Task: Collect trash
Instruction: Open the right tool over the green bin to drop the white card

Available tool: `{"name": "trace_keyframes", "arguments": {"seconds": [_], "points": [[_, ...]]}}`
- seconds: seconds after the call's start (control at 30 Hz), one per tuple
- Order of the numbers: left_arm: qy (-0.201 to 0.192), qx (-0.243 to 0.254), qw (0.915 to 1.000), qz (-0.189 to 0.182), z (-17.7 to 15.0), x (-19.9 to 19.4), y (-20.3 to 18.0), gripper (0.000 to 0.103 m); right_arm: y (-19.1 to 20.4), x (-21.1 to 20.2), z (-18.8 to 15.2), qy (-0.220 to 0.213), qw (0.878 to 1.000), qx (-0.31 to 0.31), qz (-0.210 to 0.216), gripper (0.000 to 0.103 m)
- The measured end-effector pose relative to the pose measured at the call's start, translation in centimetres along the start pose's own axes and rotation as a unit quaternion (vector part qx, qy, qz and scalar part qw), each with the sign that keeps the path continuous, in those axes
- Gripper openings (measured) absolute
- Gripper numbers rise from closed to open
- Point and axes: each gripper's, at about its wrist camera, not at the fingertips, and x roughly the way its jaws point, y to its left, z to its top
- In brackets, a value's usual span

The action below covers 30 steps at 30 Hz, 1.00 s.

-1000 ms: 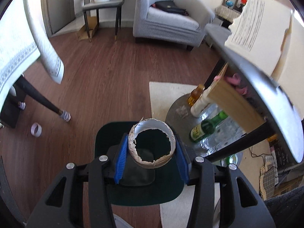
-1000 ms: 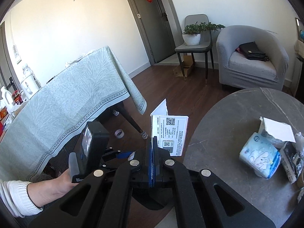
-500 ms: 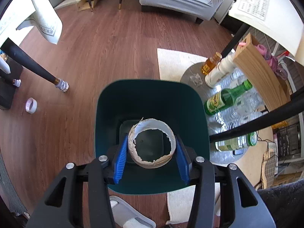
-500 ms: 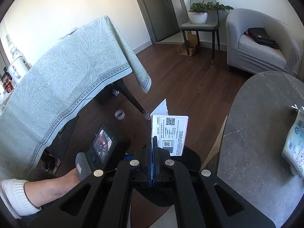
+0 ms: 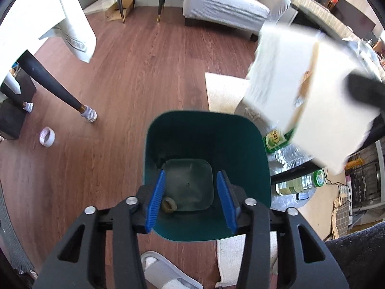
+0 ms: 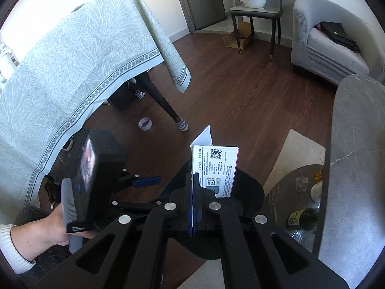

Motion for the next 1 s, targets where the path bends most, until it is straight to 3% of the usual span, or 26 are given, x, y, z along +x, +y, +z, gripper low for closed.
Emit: {"name": "trace_keyframes", "arguments": {"seconds": [0.57,1.0], "points": [[-0.126,0.007,0.9920,0.005,2.5,-10.3,-0.8,0.020,0.0,8.6,-1.8,0.077,0.997,-0.002,-0.010,0.000],[-0.190,0.008,0.9816,-0.020,3.6,-16.2,-3.2,0.019,-0.1,15.1,-4.8,0.137,0.990,-0.013,-0.027,0.000]]}}
